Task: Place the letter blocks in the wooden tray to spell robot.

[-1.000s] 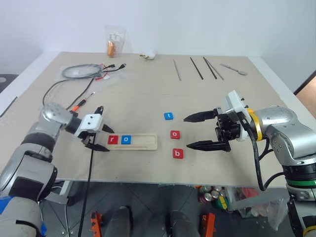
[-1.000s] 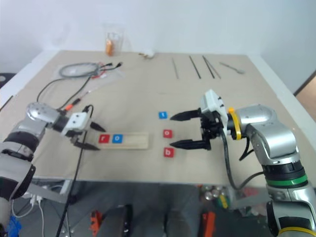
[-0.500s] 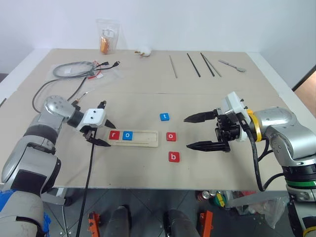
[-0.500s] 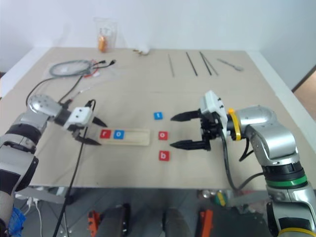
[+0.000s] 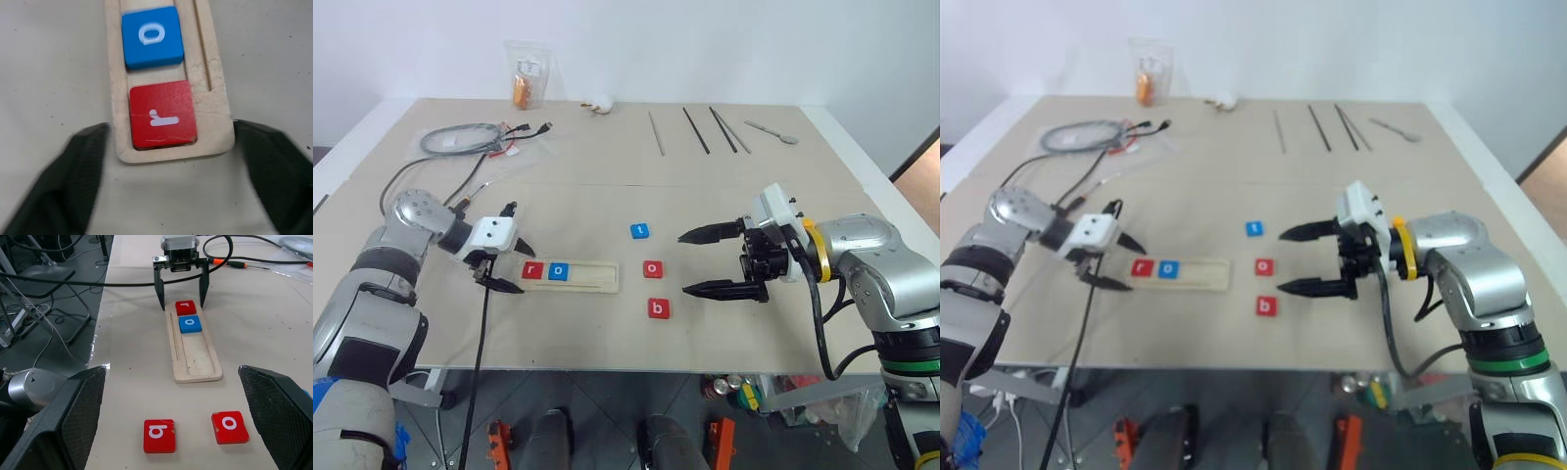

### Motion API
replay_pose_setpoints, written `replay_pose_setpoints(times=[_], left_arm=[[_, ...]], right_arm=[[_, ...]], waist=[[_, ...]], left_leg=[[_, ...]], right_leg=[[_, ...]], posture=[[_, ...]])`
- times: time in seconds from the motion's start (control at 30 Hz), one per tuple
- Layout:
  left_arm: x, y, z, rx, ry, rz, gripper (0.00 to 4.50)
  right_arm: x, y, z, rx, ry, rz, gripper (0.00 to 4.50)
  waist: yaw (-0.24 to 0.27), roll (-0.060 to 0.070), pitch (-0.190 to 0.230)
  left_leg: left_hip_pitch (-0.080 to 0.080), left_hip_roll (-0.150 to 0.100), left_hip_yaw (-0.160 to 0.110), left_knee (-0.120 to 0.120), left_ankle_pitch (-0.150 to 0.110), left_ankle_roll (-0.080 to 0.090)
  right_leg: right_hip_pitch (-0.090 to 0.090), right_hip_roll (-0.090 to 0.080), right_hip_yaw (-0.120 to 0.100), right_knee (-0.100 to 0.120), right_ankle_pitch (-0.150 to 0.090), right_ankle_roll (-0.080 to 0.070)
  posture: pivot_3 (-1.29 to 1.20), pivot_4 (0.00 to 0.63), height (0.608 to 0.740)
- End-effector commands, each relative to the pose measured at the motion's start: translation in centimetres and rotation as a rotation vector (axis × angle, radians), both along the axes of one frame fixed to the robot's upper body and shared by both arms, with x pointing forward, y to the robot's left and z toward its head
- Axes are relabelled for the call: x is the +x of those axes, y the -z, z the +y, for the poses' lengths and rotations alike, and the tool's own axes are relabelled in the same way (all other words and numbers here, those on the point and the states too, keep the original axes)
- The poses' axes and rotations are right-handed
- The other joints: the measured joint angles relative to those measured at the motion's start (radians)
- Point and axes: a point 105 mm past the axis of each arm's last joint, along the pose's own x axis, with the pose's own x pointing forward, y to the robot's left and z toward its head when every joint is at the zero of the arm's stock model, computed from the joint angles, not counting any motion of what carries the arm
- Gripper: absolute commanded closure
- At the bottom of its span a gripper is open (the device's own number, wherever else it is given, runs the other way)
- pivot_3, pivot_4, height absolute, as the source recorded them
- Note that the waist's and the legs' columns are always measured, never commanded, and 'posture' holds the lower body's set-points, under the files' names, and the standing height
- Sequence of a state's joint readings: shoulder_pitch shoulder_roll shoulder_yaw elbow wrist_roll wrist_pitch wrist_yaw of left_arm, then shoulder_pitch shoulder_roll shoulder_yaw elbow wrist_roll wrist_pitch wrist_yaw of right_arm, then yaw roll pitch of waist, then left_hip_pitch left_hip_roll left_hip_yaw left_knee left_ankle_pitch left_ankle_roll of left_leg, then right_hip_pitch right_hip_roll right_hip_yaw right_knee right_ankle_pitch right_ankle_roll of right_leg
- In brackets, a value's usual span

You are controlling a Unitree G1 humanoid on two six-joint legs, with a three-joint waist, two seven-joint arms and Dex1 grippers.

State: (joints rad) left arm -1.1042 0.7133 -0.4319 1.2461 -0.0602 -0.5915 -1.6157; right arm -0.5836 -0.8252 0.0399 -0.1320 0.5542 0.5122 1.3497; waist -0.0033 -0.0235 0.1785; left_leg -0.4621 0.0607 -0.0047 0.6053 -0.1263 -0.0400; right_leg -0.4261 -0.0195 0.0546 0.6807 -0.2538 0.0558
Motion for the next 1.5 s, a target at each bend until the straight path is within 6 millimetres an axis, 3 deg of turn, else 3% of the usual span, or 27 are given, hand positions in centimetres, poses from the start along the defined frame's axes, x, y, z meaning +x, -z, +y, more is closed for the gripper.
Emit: replay_pose_setpoints(times=[0.03, 0.47, 0.63, 0.8, 0.93, 1.17, 1.3, 1.5], left_arm=[[0.2, -0.6, -0.2, -0.023, 0.007, -0.029, 0.04], [0.2, -2.7, 0.3, -0.122, -0.024, -0.078, 0.04], [-0.3, -5.1, 0.5, -0.232, -0.037, -0.095, 0.04], [-1.8, -7.7, -0.1, -0.362, -0.030, -0.036, 0.04], [-4.7, -9.3, -1.2, -0.458, 0.046, 0.016, 0.04], [-10.0, -5.2, -1.9, -0.507, 0.035, 0.111, 0.04], [-12.0, -4.0, -2.7, -0.547, 0.016, 0.127, 0.04], [-12.6, -3.1, -3.4, -0.630, -0.039, 0.084, 0.04]], right_arm=[[-0.4, -1.1, -0.1, 0.005, -0.008, -0.056, 0.00], [0.2, -1.3, -0.5, -0.004, 0.002, -0.058, 0.00], [0.6, -1.5, -0.4, 0.001, -0.005, -0.056, 0.00], [1.1, -1.3, -0.4, -0.003, 0.004, -0.055, 0.00], [2.0, 0.7, -0.6, -0.046, 0.054, -0.041, 0.00], [2.1, 5.3, -0.4, -0.171, 0.072, -0.030, 0.00], [1.7, 5.9, -0.1, -0.175, 0.042, -0.010, 0.00], [1.5, 6.5, 0.7, -0.189, 0.009, -0.004, 0.00]], waist=[[0.000, 0.000, 0.000], [-0.006, 0.000, 0.000], [-0.019, 0.000, 0.000], [-0.021, 0.000, 0.000], [-0.025, 0.000, 0.000], [-0.036, 0.001, 0.000], [-0.036, 0.000, 0.000], [-0.033, 0.000, 0.000]], left_leg=[[0.000, 0.000, 0.000, 0.000, 0.000, 0.000], [0.000, 0.001, 0.000, 0.000, 0.000, 0.000], [0.001, 0.002, 0.000, 0.000, 0.000, 0.000], [0.001, 0.002, 0.000, 0.001, 0.000, 0.000], [0.001, 0.002, 0.000, 0.000, 0.000, 0.000], [0.004, 0.003, 0.002, -0.001, 0.000, 0.000], [0.005, 0.004, 0.002, -0.001, 0.001, -0.001], [0.013, 0.004, 0.007, 0.000, 0.001, -0.001]], right_leg=[[0.000, 0.000, 0.000, 0.000, 0.000, 0.000], [0.000, 0.001, 0.000, 0.001, 0.000, 0.000], [0.001, 0.001, 0.000, 0.001, 0.000, 0.000], [0.001, 0.001, 0.000, 0.001, 0.000, 0.000], [0.001, 0.001, 0.000, 0.002, 0.000, 0.000], [0.002, 0.001, 0.002, 0.003, -0.001, -0.001], [0.002, 0.002, 0.001, 0.003, -0.002, -0.007], [0.007, -0.002, 0.002, 0.002, 0.000, -0.010]], posture=[[0.00, 0.150, 0.740], [0.00, 0.150, 0.740], [0.00, 0.150, 0.740], [0.00, 0.150, 0.740], [0.00, 0.150, 0.740], [0.00, 0.150, 0.740], [0.00, 0.150, 0.740], [0.00, 0.150, 0.740]])
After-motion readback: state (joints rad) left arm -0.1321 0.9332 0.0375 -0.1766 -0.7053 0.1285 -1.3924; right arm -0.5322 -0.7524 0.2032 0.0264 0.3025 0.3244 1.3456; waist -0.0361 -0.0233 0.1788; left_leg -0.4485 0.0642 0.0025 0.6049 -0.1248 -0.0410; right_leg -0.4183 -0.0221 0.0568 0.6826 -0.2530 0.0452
